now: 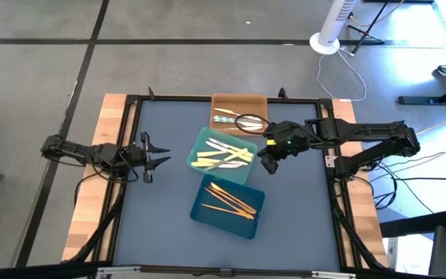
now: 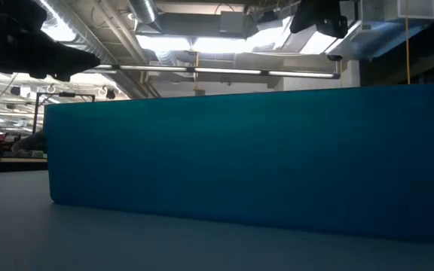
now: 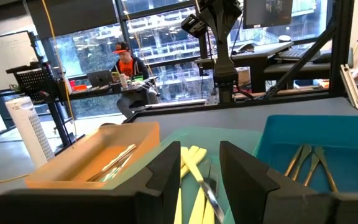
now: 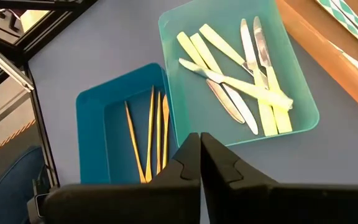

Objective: Sort silverware by color (type)
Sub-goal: Put the yellow knife into the green bin, then return to Home Position

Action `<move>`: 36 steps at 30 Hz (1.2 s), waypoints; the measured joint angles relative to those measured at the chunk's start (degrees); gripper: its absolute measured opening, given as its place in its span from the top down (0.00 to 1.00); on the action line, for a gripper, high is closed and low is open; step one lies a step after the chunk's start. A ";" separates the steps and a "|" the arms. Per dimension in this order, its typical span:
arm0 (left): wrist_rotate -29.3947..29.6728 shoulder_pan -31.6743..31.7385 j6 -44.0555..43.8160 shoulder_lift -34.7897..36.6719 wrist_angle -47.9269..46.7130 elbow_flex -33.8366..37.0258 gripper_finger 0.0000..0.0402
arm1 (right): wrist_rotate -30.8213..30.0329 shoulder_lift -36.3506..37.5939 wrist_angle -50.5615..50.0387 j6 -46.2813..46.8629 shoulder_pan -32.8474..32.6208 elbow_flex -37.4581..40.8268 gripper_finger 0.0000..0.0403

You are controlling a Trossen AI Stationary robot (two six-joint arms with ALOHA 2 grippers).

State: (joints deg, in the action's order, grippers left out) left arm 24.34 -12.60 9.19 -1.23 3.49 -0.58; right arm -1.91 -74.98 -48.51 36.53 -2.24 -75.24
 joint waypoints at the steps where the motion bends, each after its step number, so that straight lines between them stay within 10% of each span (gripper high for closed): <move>1: 0.00 0.00 0.00 0.00 0.00 0.00 0.74 | 0.00 -0.01 -0.02 0.00 0.00 0.00 1.00; 36: 0.02 -0.01 -2.67 -0.02 -0.02 -0.02 0.74 | 7.90 10.28 0.39 -11.14 0.00 0.00 1.00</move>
State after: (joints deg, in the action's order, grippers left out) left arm 24.36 -12.61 6.52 -1.26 3.46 -0.60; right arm 5.99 -64.70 -48.12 25.39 -2.24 -75.24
